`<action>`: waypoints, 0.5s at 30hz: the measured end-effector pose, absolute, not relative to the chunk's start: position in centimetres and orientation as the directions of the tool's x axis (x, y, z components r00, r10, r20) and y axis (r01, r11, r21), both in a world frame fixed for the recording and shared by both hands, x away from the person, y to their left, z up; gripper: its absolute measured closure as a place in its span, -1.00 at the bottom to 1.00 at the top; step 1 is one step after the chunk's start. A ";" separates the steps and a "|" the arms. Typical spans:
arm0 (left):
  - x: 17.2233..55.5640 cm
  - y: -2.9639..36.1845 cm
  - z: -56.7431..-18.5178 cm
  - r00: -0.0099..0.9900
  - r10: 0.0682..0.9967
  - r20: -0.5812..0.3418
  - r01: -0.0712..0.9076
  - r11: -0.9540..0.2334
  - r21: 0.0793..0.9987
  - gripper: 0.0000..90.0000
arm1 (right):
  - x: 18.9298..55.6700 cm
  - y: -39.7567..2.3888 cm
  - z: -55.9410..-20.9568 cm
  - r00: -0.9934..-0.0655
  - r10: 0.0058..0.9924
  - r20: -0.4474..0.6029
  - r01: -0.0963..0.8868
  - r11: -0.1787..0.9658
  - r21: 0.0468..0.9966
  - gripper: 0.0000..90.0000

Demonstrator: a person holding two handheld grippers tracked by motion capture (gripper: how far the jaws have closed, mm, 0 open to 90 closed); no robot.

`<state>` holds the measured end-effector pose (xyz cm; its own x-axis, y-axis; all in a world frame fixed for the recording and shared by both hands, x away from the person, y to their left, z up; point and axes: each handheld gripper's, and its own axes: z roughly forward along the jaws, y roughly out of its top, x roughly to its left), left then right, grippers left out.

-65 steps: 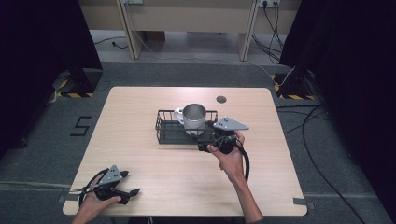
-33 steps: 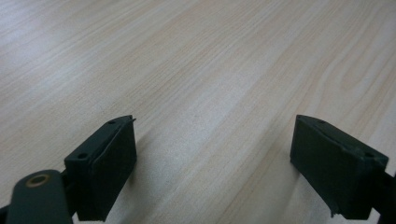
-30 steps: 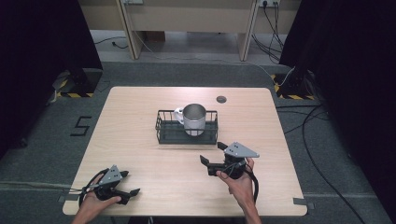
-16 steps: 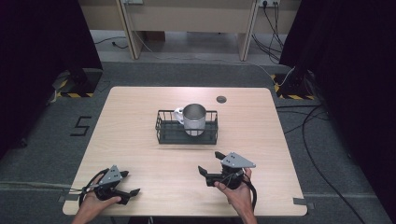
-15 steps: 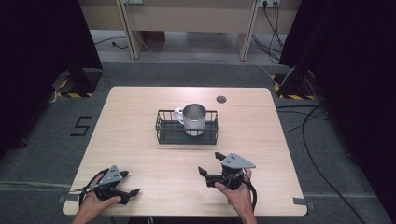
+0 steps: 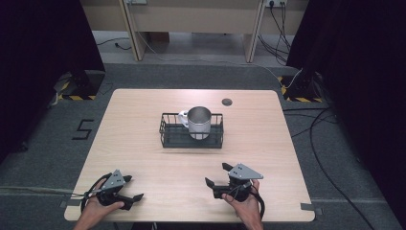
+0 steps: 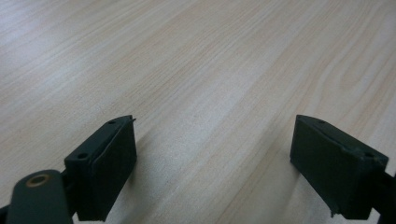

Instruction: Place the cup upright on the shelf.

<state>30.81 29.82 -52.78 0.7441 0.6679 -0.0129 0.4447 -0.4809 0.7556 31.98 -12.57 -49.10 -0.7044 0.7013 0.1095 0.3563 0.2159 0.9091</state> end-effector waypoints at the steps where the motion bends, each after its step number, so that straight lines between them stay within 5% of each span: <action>1: 30.8 29.8 -52.8 0.744 0.668 -0.013 0.445 -0.481 0.755 -0.69 | 31.9 -12.6 -49.2 -0.703 0.703 0.109 0.357 0.216 0.909 -0.66; 15: 30.8 29.8 -52.8 0.744 0.668 -0.014 0.445 -0.481 0.756 -0.69 | 30.7 -14.2 -50.8 -0.670 0.732 0.125 0.399 0.213 0.892 -0.66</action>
